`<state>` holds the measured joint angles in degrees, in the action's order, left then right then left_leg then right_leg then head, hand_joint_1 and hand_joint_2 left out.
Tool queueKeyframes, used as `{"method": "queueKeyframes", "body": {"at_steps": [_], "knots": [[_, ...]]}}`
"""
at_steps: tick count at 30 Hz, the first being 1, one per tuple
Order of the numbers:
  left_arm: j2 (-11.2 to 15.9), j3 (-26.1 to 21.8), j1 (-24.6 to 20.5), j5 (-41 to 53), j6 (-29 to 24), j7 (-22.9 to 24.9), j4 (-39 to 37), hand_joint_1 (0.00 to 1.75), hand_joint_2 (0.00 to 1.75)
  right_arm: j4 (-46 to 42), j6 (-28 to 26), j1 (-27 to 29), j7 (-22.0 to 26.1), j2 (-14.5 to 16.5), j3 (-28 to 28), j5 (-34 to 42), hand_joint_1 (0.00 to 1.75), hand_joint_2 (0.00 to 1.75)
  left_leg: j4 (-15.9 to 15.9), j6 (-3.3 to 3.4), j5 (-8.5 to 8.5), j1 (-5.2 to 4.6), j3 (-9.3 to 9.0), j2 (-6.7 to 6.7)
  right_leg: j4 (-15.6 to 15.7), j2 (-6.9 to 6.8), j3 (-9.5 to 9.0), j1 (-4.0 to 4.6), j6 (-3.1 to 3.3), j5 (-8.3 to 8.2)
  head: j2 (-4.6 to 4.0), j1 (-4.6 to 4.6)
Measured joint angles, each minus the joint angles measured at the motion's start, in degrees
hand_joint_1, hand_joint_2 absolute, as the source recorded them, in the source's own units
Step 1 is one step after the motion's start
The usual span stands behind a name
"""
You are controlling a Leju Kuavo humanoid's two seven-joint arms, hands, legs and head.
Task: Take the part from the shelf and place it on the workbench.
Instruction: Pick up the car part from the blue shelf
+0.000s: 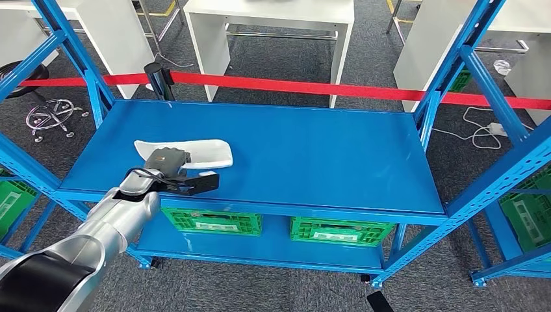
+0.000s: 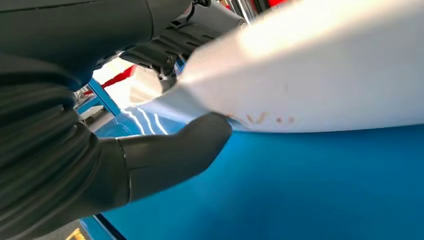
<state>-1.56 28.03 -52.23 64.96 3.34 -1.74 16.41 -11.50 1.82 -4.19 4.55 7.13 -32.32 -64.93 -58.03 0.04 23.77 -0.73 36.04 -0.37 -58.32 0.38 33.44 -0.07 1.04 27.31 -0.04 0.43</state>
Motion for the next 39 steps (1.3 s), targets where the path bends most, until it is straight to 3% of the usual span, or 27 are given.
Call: {"method": "queueKeyframes", "body": {"at_steps": [22, 30, 39], "knots": [[-0.2, -0.4, 0.2, 0.6, -5.9, -4.2, 0.1, 1.75, 1.75, 0.0, 0.0, 0.2, 0.1, 0.3, -0.3, -0.3, 0.00, 0.00, 0.0, -0.02, -0.01, 0.01, -0.04, 0.02, 0.0, 0.01, 0.00, 0.00, 0.00, 0.02, 0.00, 0.01], [-2.1, -3.5, 0.2, -2.8, -7.1, -7.9, 0.5, 1.75, 1.75, 0.0, 0.0, 0.2, 0.3, 0.4, -0.5, -0.8, 0.00, 0.00, 0.0, -0.01, -0.01, 0.00, -0.04, 0.01, 0.0, 0.00, 0.00, -0.01, 0.00, 0.02, 0.00, 0.01], [-4.7, -5.1, -1.7, -4.3, -13.4, -14.8, 2.8, 1.75, 1.75, 0.0, 0.0, 0.0, 0.3, 0.5, -1.0, -0.8, 0.00, 0.00, 0.0, -0.01, -0.01, 0.00, -0.04, 0.00, 0.0, -0.02, -0.01, -0.01, -0.01, 0.01, 0.00, 0.01]]}}
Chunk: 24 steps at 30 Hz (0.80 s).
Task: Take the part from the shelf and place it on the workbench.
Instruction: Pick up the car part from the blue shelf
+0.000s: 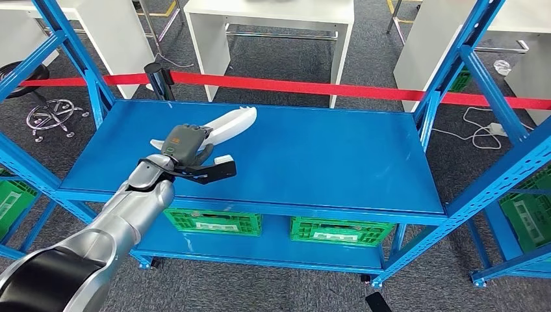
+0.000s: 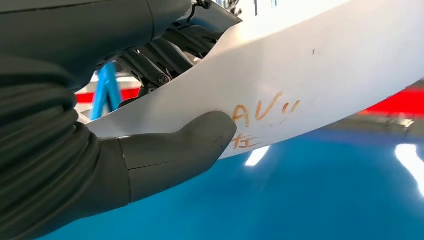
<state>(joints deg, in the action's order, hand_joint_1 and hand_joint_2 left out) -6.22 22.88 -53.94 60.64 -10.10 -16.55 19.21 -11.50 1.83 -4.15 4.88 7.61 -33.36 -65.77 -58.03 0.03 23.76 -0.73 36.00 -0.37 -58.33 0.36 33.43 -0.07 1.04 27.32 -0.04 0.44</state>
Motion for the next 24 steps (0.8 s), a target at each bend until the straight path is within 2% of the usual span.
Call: {"method": "queueKeyframes", "body": {"at_steps": [9, 14, 16, 18, 20, 21, 22, 23, 24], "knots": [[-2.5, -0.4, -3.8, -0.8, -0.1, -2.2, 1.8, 1.75, 1.75, 0.0, -0.2, 0.1, 0.6, 0.1, -0.9, 0.6, 0.00, 0.00, -0.1, 0.06, 0.06, -0.07, 0.03, -0.01, 0.0, 0.01, -0.01, -0.09, -0.06, -0.03, 0.00, -0.01], [-3.3, -0.4, -5.0, -1.0, -0.2, -3.5, 2.5, 1.75, 1.75, 0.0, -0.2, 0.1, 0.7, 0.3, -1.1, 0.6, 0.00, 0.00, -0.3, 0.68, 0.23, -0.36, 0.10, -0.03, 0.1, 0.00, -0.08, -0.45, -0.80, -0.16, 0.00, -0.04], [-3.8, -0.4, -5.9, -1.0, 0.3, -4.3, 3.1, 1.75, 1.75, 0.0, -0.2, 0.1, 0.8, 0.4, -1.3, 0.5, 0.00, 0.00, 0.3, 1.06, -0.33, -0.07, -0.10, 0.04, -0.2, 0.00, 0.04, -0.38, -1.13, 0.14, 0.00, -0.02], [-4.3, -0.4, -7.0, -1.2, 1.1, -4.7, 3.7, 1.75, 1.75, 0.0, -0.1, 0.0, 0.8, 0.4, -1.5, 0.5, 0.00, 0.00, 1.1, 1.50, -0.86, 0.34, -0.28, 0.21, -3.5, -0.01, 1.41, -0.35, -1.46, 2.75, 0.00, 0.06], [-4.7, -0.4, -7.9, -1.3, 1.8, -4.7, 4.0, 1.75, 1.75, 0.0, -0.1, 0.0, 0.7, 0.4, -1.7, 0.5, 0.00, 0.00, 1.2, 1.67, -1.02, 0.41, -0.15, 0.39, -10.8, -0.04, 4.35, -0.63, -1.88, 6.80, 0.00, 0.10], [-4.8, -0.4, -8.1, -1.4, 2.2, -4.7, 4.0, 1.75, 1.75, 0.0, -0.1, 0.0, 0.7, 0.4, -1.7, 0.5, 0.00, 0.00, 1.1, 1.62, -1.06, 0.42, 0.00, 0.48, -14.1, -0.05, 5.66, -0.78, -2.11, 8.09, 0.00, 0.10], [-4.8, -0.4, -8.3, -1.4, 2.5, -4.5, 4.1, 1.75, 1.75, 0.0, -0.1, 0.0, 0.7, 0.4, -1.8, 0.5, 0.00, 0.00, 0.9, 1.53, -1.11, 0.49, 0.21, 0.55, -15.8, -0.07, 6.22, -0.96, -2.33, 8.33, 0.00, 0.09], [-4.9, -0.4, -8.4, -1.5, 2.9, -4.4, 4.1, 1.75, 1.75, 0.0, -0.1, 0.0, 0.7, 0.4, -1.9, 0.5, 0.00, 0.00, 0.7, 1.38, -1.18, 0.61, 0.49, 0.60, -15.3, -0.09, 5.74, -1.16, -2.56, 7.52, 0.00, 0.09], [-4.9, -0.3, -8.6, -1.5, 3.2, -4.2, 4.2, 1.75, 1.75, 0.0, -0.1, 0.0, 0.7, 0.4, -1.9, 0.4, 0.00, 0.00, 0.3, 1.16, -1.25, 0.79, 0.86, 0.62, -12.4, -0.14, 4.12, -1.41, -2.81, 5.88, 0.00, 0.10]]}}
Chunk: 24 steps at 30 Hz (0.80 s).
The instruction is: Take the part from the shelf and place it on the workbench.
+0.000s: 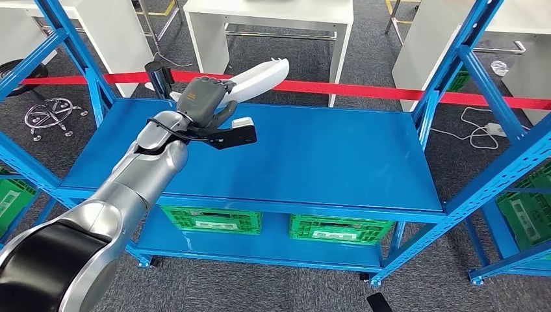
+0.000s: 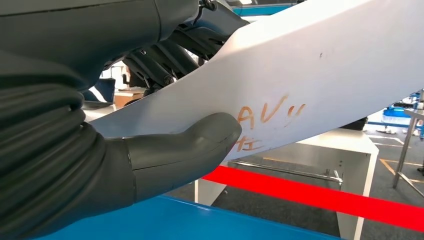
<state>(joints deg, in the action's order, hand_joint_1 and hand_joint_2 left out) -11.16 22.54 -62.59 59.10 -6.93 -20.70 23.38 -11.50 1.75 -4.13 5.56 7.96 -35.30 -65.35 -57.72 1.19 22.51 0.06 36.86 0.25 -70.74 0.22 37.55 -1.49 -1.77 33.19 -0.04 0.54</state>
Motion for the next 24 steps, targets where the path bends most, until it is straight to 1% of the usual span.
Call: {"method": "queueKeyframes", "body": {"at_steps": [1, 2, 3, 4, 5, 6, 7, 8, 9, 10, 11, 12, 13, 14, 15, 16, 17, 18, 19, 20, 21, 22, 23, 24], "knots": [[0.0, 0.0, -0.3, -0.1, 0.2, 0.2, 0.1, 1.75, 1.75, 0.0, 0.0, 0.0, 0.0, 0.0, 0.0, 0.0, 0.00, 0.00, -0.5, -0.33, -0.05, 0.15, 0.45, -0.02, 4.1, -0.11, -2.16, -0.28, -0.29, -1.44, 0.00, 0.00], [-0.1, 0.0, -0.6, -0.2, 0.3, 0.3, 0.3, 1.75, 1.75, 0.0, 0.0, 0.0, 0.0, 0.0, -0.1, -0.1, 0.00, 0.00, -0.9, -0.75, -0.13, 0.21, 0.91, -0.08, 7.2, -0.04, -3.91, -0.35, -0.37, -2.69, 0.00, 0.02], [-0.1, 0.0, -0.9, -0.3, 0.4, 0.4, 0.5, 1.75, 1.75, 0.0, 0.0, 0.0, 0.1, 0.1, -0.1, -0.2, 0.00, 0.00, -1.2, -1.18, -0.22, 0.18, 1.26, -0.17, 9.3, 0.05, -4.93, -0.39, -0.20, -3.43, 0.00, 0.00], [-0.1, 0.0, -1.2, -0.3, 0.5, 0.4, 0.6, 1.75, 1.75, 0.0, 0.0, 0.0, 0.1, 0.1, -0.1, -0.3, 0.00, 0.00, -1.5, -1.62, -0.39, 0.08, 1.54, -0.29, 10.1, 0.17, -5.14, -0.34, 0.17, -3.52, 0.00, -0.04], [-0.1, 0.0, -1.4, -0.4, 0.6, 0.5, 0.7, 1.75, 1.75, 0.0, 0.0, 0.0, 0.1, 0.2, -0.1, -0.4, 0.00, 0.00, -1.5, -2.05, -0.67, -0.02, 1.68, -0.40, 9.7, 0.37, -4.78, -0.22, 0.74, -3.78, 0.00, -0.09], [0.0, 0.1, -1.5, -0.4, 0.6, 0.5, 0.8, 1.75, 1.75, 0.0, 0.0, 0.0, 0.1, 0.2, -0.1, -0.4, 0.00, 0.00, -1.5, -2.45, -0.92, -0.01, 1.81, -0.46, 9.8, 0.37, -4.47, -0.29, 1.32, -3.90, 0.00, -0.15], [0.1, 0.1, -1.6, -0.4, 0.6, 0.5, 0.8, 1.75, 1.75, 0.0, 0.0, -0.1, 0.1, 0.2, -0.2, -0.5, 0.00, 0.00, -1.7, -2.84, -0.82, 0.06, 2.10, -0.50, 9.9, 0.33, -4.23, -0.32, 1.86, -4.11, 0.00, -0.17], [0.3, 0.1, -1.7, -0.4, 0.7, 0.6, 0.8, 1.75, 1.75, 0.0, 0.0, -0.1, 0.1, 0.2, -0.2, -0.5, 0.00, 0.00, -2.5, -3.20, 0.11, 0.13, 2.57, -0.48, 10.0, 0.28, -3.88, -0.36, 2.39, -4.54, 0.00, -0.19], [0.5, 0.1, -1.7, -0.5, 0.7, 0.6, 0.9, 1.75, 1.75, 0.0, 0.1, -0.1, 0.1, 0.3, -0.2, -0.5, 0.00, 0.00, -4.3, -3.47, 1.89, 0.22, 3.35, -0.47, 10.1, 0.22, -3.46, -0.39, 2.86, -5.02, 0.00, -0.22], [0.6, 0.2, -1.7, -0.5, 0.7, 0.7, 0.9, 1.75, 1.75, 0.0, 0.1, -0.1, 0.1, 0.3, -0.2, -0.5, 0.00, 0.00, -7.4, -3.70, 4.39, 0.25, 4.42, -0.44, 10.1, 0.18, -2.93, -0.35, 3.19, -5.51, 0.00, -0.26], [0.8, 0.2, -1.7, -0.6, 0.7, 0.7, 0.9, 1.75, 1.75, 0.0, 0.1, -0.1, 0.1, 0.3, -0.2, -0.5, 0.00, 0.00, -11.3, -3.86, 7.04, 0.26, 5.60, -0.43, 10.1, 0.17, -2.33, -0.29, 3.39, -6.00, 0.00, -0.29], [0.9, 0.2, -1.7, -0.6, 0.7, 0.8, 1.0, 1.75, 1.75, 0.0, 0.1, -0.1, 0.1, 0.3, -0.2, -0.6, 0.00, 0.00, -15.1, -3.95, 9.06, 0.27, 6.54, -0.43, 10.1, 0.16, -1.69, -0.19, 3.48, -6.49, 0.00, -0.31], [1.0, 0.3, -1.6, -0.7, 0.7, 0.9, 1.0, 1.75, 1.75, 0.0, 0.1, -0.1, 0.1, 0.3, -0.2, -0.6, 0.00, 0.00, -17.7, -3.95, 10.17, 0.27, 6.87, -0.43, 10.1, 0.16, -1.04, -0.08, 3.51, -6.98, 0.00, -0.31], [1.1, 0.3, -1.6, -0.7, 0.7, 1.0, 1.0, 1.75, 1.75, 0.0, 0.1, -0.1, 0.1, 0.3, -0.2, -0.6, 0.00, 0.00, -18.2, -3.81, 10.17, 0.25, 6.14, -0.44, 10.1, 0.17, -0.41, 0.03, 3.50, -7.47, 0.00, -0.32], [1.1, 0.3, -1.6, -0.7, 0.8, 1.1, 1.0, 1.75, 1.75, 0.0, 0.1, -0.1, 0.1, 0.3, -0.2, -0.6, 0.00, 0.00, -16.4, -3.55, 9.33, 0.21, 4.25, -0.45, 10.1, 0.17, 0.17, 0.14, 3.46, -7.96, 0.00, -0.32], [1.2, 0.3, -1.7, -0.7, 0.8, 1.3, 1.1, 1.75, 1.75, 0.0, 0.1, -0.2, 0.1, 0.3, -0.2, -0.6, 0.00, 0.00, -12.6, -3.10, 8.21, 0.10, 1.28, -0.48, 10.1, 0.18, 0.66, 0.24, 3.37, -8.43, 0.00, -0.32], [1.2, 0.3, -1.8, -0.7, 0.9, 1.4, 1.3, 1.75, 1.75, 0.0, 0.1, -0.2, 0.1, 0.3, -0.2, -0.6, 0.00, 0.00, -8.2, -2.58, 7.73, -0.06, -1.91, -0.51, 10.1, 0.18, 1.07, 0.33, 3.21, -8.87, 0.00, -0.31], [1.1, 0.3, -1.9, -0.7, 0.9, 1.5, 1.5, 1.75, 1.75, 0.0, 0.1, -0.2, 0.1, 0.4, -0.2, -0.6, 0.00, 0.00, -4.7, -2.25, 7.31, -0.26, -4.31, -0.52, 10.2, 0.15, 1.30, 0.35, 2.97, -9.30, 0.00, -0.28], [1.1, 0.3, -2.1, -0.7, 1.0, 1.6, 1.7, 1.75, 1.75, 0.0, 0.2, -0.2, 0.1, 0.4, -0.2, -0.7, 0.00, 0.00, -2.4, -1.98, 7.24, -0.49, -5.79, -0.54, 10.3, 0.11, 1.41, 0.32, 2.65, -9.73, 0.00, -0.34], [1.1, 0.3, -2.3, -0.7, 1.0, 1.6, 1.8, 1.75, 1.75, 0.0, 0.2, -0.2, 0.0, 0.4, -0.2, -0.7, 0.00, 0.00, -1.5, -1.79, 7.27, -0.71, -6.04, -0.52, 10.6, 0.07, 1.44, 0.23, 2.25, -10.20, 0.00, -0.39], [1.1, 0.3, -2.4, -0.7, 1.1, 1.7, 1.8, 1.75, 1.75, 0.0, 0.2, -0.2, 0.0, 0.5, -0.2, -0.8, 0.00, 0.00, -1.3, -1.58, 6.69, -0.83, -5.76, -0.50, 10.9, 0.05, 1.41, 0.20, 1.81, -10.69, 0.00, -0.48], [1.1, 0.4, -2.5, -0.7, 1.2, 1.8, 1.8, 1.75, 1.75, 0.0, 0.2, -0.1, 0.0, 0.5, -0.2, -0.9, 0.00, 0.00, -0.8, -1.17, 6.21, -0.78, -5.61, -0.37, 11.1, 0.05, 1.47, 0.12, 1.44, -10.88, 0.00, -0.56], [1.1, 0.4, -2.5, -0.7, 1.3, 1.9, 1.8, 1.75, 1.75, 0.0, 0.2, -0.1, 0.0, 0.5, -0.2, -0.9, 0.00, 0.00, -0.4, -0.67, 5.55, -0.68, -5.35, -0.22, 10.8, 0.05, 1.74, 0.11, 1.13, -10.26, 0.00, -0.53], [1.1, 0.4, -2.6, -0.7, 1.3, 1.9, 1.8, 1.75, 1.75, 0.0, 0.2, 0.0, 0.0, 0.5, -0.2, -0.9, 0.00, 0.00, -0.1, -0.25, 4.80, -0.53, -5.04, -0.08, 9.5, 0.06, 2.27, 0.13, 0.89, -8.66, 0.00, -0.48]]}}
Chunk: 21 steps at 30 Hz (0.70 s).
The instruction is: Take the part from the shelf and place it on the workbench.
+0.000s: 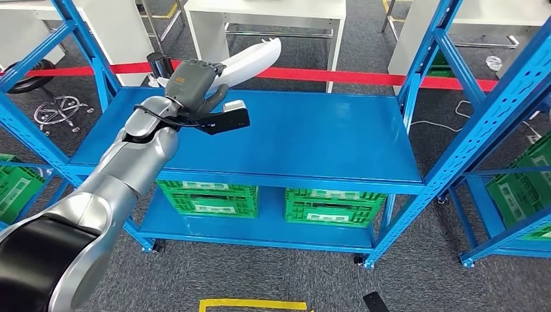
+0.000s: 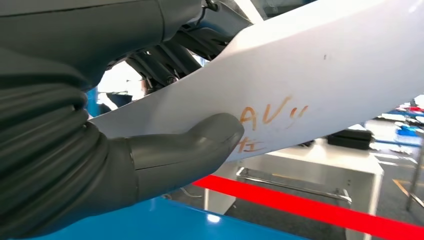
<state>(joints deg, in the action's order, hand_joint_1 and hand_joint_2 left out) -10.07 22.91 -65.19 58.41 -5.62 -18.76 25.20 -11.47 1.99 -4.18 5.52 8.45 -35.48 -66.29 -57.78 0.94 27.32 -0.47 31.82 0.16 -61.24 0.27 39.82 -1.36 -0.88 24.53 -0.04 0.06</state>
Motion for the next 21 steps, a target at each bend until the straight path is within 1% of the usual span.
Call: {"method": "queueKeyframes", "body": {"at_steps": [1, 2, 3, 4, 5, 6, 7, 8, 9, 10, 11, 12, 13, 14, 15, 16, 17, 18, 19, 20, 21], "knots": [[0.0, 0.0, 0.0, 0.0, 0.0, 0.0, 0.0, 1.75, 1.75, 0.0, 0.0, 0.0, 0.0, 0.0, 0.0, 0.0, 0.00, 0.00, 0.2, 0.31, -0.74, 0.10, 0.48, 0.12, -2.4, -0.02, 0.83, -0.04, -0.16, 2.45, 0.00, 0.07], [-0.1, 0.0, -0.1, 0.0, 0.0, 0.0, 0.0, 1.75, 1.75, 0.0, 0.0, 0.0, 0.0, 0.0, 0.0, 0.0, 0.00, 0.00, 0.2, 0.52, -1.39, 0.07, 1.25, 0.12, -6.0, -0.03, 1.91, 0.01, -0.34, 5.28, 0.00, 0.11], [-0.1, 0.0, 0.0, 0.0, 0.1, 0.0, 0.0, 1.75, 1.75, 0.0, 0.0, 0.0, 0.0, -0.1, 0.0, 0.0, 0.00, 0.00, 0.1, 0.58, -1.99, 0.04, 2.10, 0.13, -9.8, -0.02, 2.90, 0.02, -0.51, 7.53, 0.00, 0.15], [-0.1, 0.0, 0.0, -0.1, 0.1, 0.0, -0.1, 1.75, 1.75, 0.0, 0.0, 0.0, -0.1, -0.1, 0.0, 0.0, 0.00, 0.00, 0.0, 0.58, -2.58, 0.01, 2.98, 0.15, -12.8, -0.02, 3.43, 0.03, -0.62, 8.70, 0.00, 0.15], [0.0, 0.0, 0.1, -0.1, 0.1, 0.0, -0.1, 1.75, 1.75, 0.0, 0.0, 0.0, -0.1, -0.2, -0.1, 0.0, 0.00, 0.00, -0.2, 0.53, -3.15, 0.00, 3.89, 0.16, -14.2, -0.03, 3.09, 0.05, -0.68, 8.63, 0.00, 0.15], [0.0, 0.0, 0.1, -0.2, 0.1, 0.0, -0.1, 1.75, 1.75, 0.0, 0.0, 0.0, -0.1, -0.2, -0.1, 0.0, 0.00, 0.00, -0.5, 0.43, -3.67, 0.02, 4.77, 0.17, -13.3, -0.04, 1.62, 0.05, -0.68, 7.52, 0.00, 0.15], [0.0, 0.0, 0.1, -0.4, 0.1, -0.1, -0.1, 1.75, 1.75, 0.0, -0.1, -0.1, -0.1, -0.2, -0.1, 0.1, 0.00, 0.00, -0.8, 0.27, -4.13, 0.05, 5.60, 0.18, -10.5, -0.07, -0.89, 0.04, -0.64, 6.09, 0.00, 0.15], [0.0, 0.0, 0.1, -0.5, 0.1, -0.2, -0.1, 1.75, 1.75, 0.0, -0.1, -0.1, 0.0, -0.2, -0.1, 0.2, 0.00, 0.00, -1.1, 0.05, -4.53, 0.06, 6.34, 0.18, -6.4, -0.14, -3.78, 0.05, -0.52, 5.62, 0.00, 0.15], [0.0, 0.0, 0.1, -0.6, 0.1, -0.3, 0.0, 1.75, 1.75, 0.0, -0.2, -0.1, 0.0, -0.2, -0.1, 0.2, 0.00, 0.00, -1.4, -0.23, -4.88, 0.03, 6.87, 0.18, -3.0, -0.16, -6.20, 0.20, -0.23, 5.46, 0.00, 0.11], [0.0, 0.0, 0.1, -0.8, 0.1, -0.4, -0.1, 1.75, 1.75, 0.0, -0.2, -0.1, 0.1, -0.3, -0.1, 0.3, 0.00, 0.00, -1.6, -0.55, -5.19, -0.01, 7.16, 0.20, -0.5, -0.14, -7.73, 0.36, 0.17, 5.75, 0.00, 0.10], [0.0, 0.0, 0.1, -1.0, 0.0, -0.5, -0.1, 1.75, 1.75, 0.0, -0.2, -0.2, 0.1, -0.3, -0.2, 0.3, 0.00, 0.00, -1.6, -0.90, -5.55, -0.04, 7.30, 0.20, 0.6, -0.11, -8.27, 0.56, 0.62, 6.21, 0.00, 0.12], [0.0, 0.0, 0.0, -1.2, -0.1, -0.5, -0.1, 1.75, 1.75, 0.0, -0.2, -0.2, 0.2, -0.3, -0.2, 0.2, 0.00, 0.00, -1.5, -1.27, -5.96, -0.05, 7.32, 0.20, 0.7, -0.03, -8.16, 0.71, 1.11, 5.84, 0.00, 0.13], [0.0, 0.0, -0.1, -1.4, -0.2, -0.5, -0.1, 1.75, 1.75, 0.0, -0.2, -0.2, 0.1, -0.3, -0.2, 0.2, 0.00, 0.00, -1.5, -1.62, -6.33, -0.03, 7.44, 0.19, 0.9, -0.06, -7.87, 0.61, 1.55, 5.42, 0.00, 0.20], [0.0, 0.0, -0.1, -1.5, -0.3, -0.5, -0.2, 1.75, 1.75, 0.0, -0.1, -0.2, 0.1, -0.3, -0.2, 0.1, 0.00, 0.00, -1.6, -1.96, -6.05, 0.00, 7.79, 0.13, 1.0, -0.11, -7.50, 0.51, 1.96, 4.88, 0.00, 0.20], [0.1, 0.0, -0.1, -1.6, -0.4, -0.5, -0.2, 1.75, 1.75, 0.0, -0.1, -0.3, 0.1, -0.3, -0.2, 0.1, 0.00, 0.00, -2.6, -2.29, -4.77, 0.06, 8.34, 0.06, 1.2, -0.17, -6.99, 0.36, 2.35, 4.21, 0.00, 0.16], [0.2, 0.0, -0.1, -1.7, -0.4, -0.5, -0.2, 1.75, 1.75, 0.0, 0.0, -0.4, 0.0, -0.3, -0.2, 0.0, 0.00, 0.00, -4.7, -2.62, -2.53, 0.16, 9.20, 0.00, 1.3, -0.24, -6.32, 0.23, 2.64, 3.48, 0.00, 0.11], [0.2, 0.0, -0.1, -1.8, -0.5, -0.4, -0.3, 1.75, 1.75, 0.0, 0.0, -0.4, 0.0, -0.3, -0.2, 0.0, 0.00, 0.00, -8.0, -2.93, 0.40, 0.28, 10.24, -0.05, 1.3, -0.25, -5.56, 0.24, 2.82, 2.82, 0.00, 0.04], [0.2, 0.0, -0.1, -1.8, -0.4, -0.4, -0.3, 1.75, 1.75, 0.0, 0.0, -0.5, 0.0, -0.3, -0.2, 0.0, 0.00, 0.00, -11.9, -3.20, 3.04, 0.40, 11.23, -0.07, 1.3, -0.27, -4.71, 0.24, 2.90, 2.13, 0.00, 0.02], [0.2, 0.1, -0.1, -1.8, -0.4, -0.4, -0.4, 1.75, 1.75, 0.0, 0.0, -0.5, 0.0, -0.3, -0.2, 0.0, 0.00, 0.00, -15.5, -3.40, 4.65, 0.51, 11.85, -0.07, 1.3, -0.28, -3.86, 0.25, 2.89, 1.46, 0.00, 0.00], [0.2, 0.1, -0.1, -1.9, -0.3, -0.3, -0.6, 1.75, 1.75, 0.0, 0.0, -0.5, 0.0, -0.3, -0.2, 0.0, 0.00, 0.00, -17.7, -3.50, 5.00, 0.58, 11.74, -0.07, 1.3, -0.28, -3.03, 0.26, 2.84, 0.79, 0.00, 0.00], [0.2, 0.1, -0.1, -1.9, -0.2, -0.2, -0.7, 1.75, 1.75, 0.0, 0.0, -0.5, 0.0, -0.3, -0.2, 0.0, 0.00, 0.00, -17.8, -3.49, 4.24, 0.64, 10.58, -0.07, 1.3, -0.28, -2.23, 0.26, 2.75, 0.14, 0.00, 0.00]]}}
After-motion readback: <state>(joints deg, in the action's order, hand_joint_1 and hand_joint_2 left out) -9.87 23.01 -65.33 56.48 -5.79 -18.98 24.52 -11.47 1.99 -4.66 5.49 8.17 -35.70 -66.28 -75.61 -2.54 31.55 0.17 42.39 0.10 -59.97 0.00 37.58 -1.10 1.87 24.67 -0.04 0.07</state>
